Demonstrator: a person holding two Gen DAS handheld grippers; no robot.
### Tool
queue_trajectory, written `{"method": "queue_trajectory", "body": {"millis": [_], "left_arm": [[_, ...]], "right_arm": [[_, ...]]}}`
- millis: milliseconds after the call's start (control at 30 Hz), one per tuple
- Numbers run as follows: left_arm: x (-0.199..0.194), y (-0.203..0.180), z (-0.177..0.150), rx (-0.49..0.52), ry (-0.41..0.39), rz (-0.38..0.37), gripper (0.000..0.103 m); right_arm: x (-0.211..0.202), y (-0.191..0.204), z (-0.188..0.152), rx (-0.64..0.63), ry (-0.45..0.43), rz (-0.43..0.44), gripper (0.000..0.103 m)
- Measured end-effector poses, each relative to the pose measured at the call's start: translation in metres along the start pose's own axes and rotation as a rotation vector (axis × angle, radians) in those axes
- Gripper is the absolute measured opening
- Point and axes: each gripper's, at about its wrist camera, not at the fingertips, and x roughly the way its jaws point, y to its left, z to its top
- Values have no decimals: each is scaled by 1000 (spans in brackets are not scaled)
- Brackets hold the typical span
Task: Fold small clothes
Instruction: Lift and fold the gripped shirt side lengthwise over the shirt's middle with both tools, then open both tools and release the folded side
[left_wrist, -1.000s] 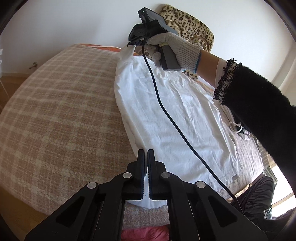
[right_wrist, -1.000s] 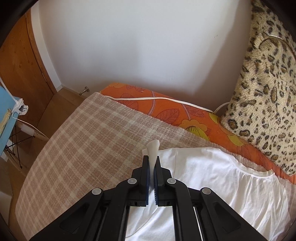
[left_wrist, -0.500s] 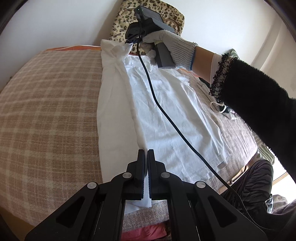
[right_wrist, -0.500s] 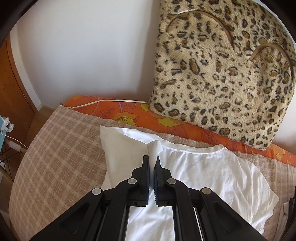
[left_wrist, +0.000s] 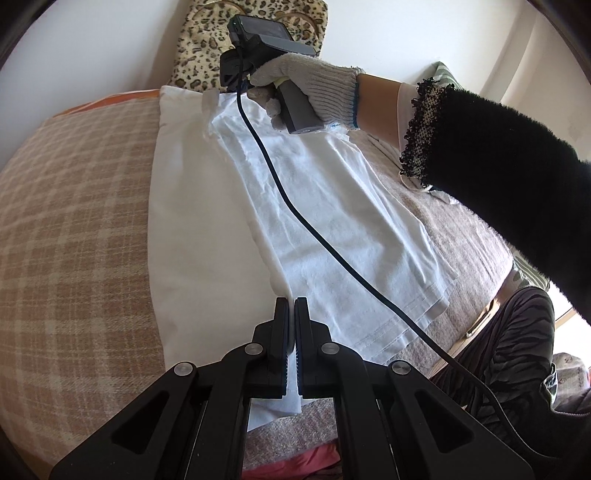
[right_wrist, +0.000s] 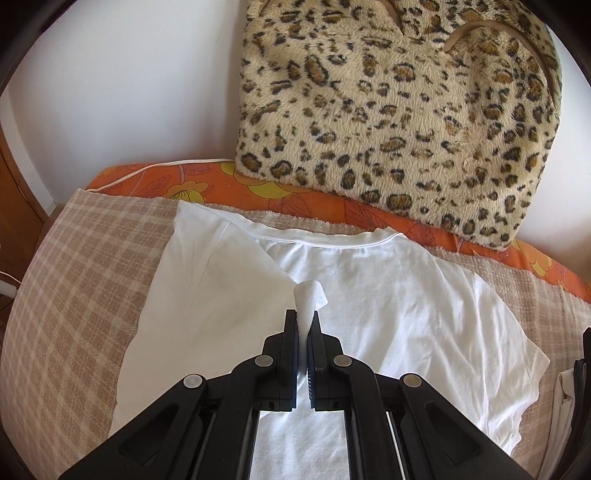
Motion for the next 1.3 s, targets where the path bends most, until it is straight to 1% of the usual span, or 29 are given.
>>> {"method": "queue_trajectory", "body": {"millis": [100, 233, 267, 300, 333, 400, 500, 600, 633, 667, 700, 733, 767, 800, 900, 967, 1033, 1067, 1100, 1133, 1167, 1300], "left_arm": [[3, 0, 0, 2, 11, -13, 2], [3, -2, -4, 10, 54, -60, 3], [2, -4, -6, 17, 63, -62, 11], [-1, -6, -7, 17, 70, -45, 20], [-7, -5, -8, 6, 64, -38, 22], [-23, 4, -10, -35, 25, -62, 22], [-43, 26, -14, -108, -37, -10, 22], [-48, 51, -17, -200, -44, 30, 22], [-48, 58, -18, -228, -45, 40, 22], [-47, 61, -19, -247, -42, 43, 22], [-46, 63, -20, -255, -36, 48, 22], [-45, 62, -20, -251, -34, 56, 22], [-45, 60, -19, -239, -34, 64, 22], [-42, 57, -17, -218, -35, 75, 22], [-44, 43, -13, -139, -54, 132, 22], [-44, 38, -7, -102, -68, 161, 22], [-43, 33, -2, -78, -80, 182, 30], [-43, 30, 0, -70, -87, 194, 44], [-43, 27, 2, -66, -98, 205, 52], [-44, 25, 3, -60, -107, 210, 52], [-45, 23, 4, -50, -111, 211, 52], [-45, 16, 7, -22, -125, 229, 53]], "right_arm": [[4, -3, 0, 5, 13, 8, 1], [12, -2, -2, -13, 32, -5, 1], [13, -2, -3, -18, 33, -9, 1], [14, -2, -4, -21, 35, -13, 1], [16, -1, -5, -22, 38, -14, 1], [18, -2, -5, -20, 45, -18, 2], [18, -1, -4, -29, 42, -28, 2], [19, -1, -2, -32, 42, -32, 2], [18, 0, -2, -40, 42, -45, 5], [21, 1, -1, -52, 48, -62, 13], [22, 2, 0, -66, 49, -94, 17], [22, 1, 2, -74, 44, -120, 23], [20, -1, 3, -72, 40, -136, 26], [16, -5, 4, -60, 30, -135, 26], [0, -18, 4, -22, 2, -110, 29], [-15, -23, 2, -18, -18, -95, 33], [-31, -29, -3, -12, -37, -66, 36], [-39, -31, -6, -7, -44, -49, 39], [-47, -33, -10, -1, -51, -32, 42], [-55, -35, -15, 4, -58, -18, 48], [-63, -36, -19, 4, -66, -7, 51], [-92, -40, -40, -18, -94, 4, 57]]}}
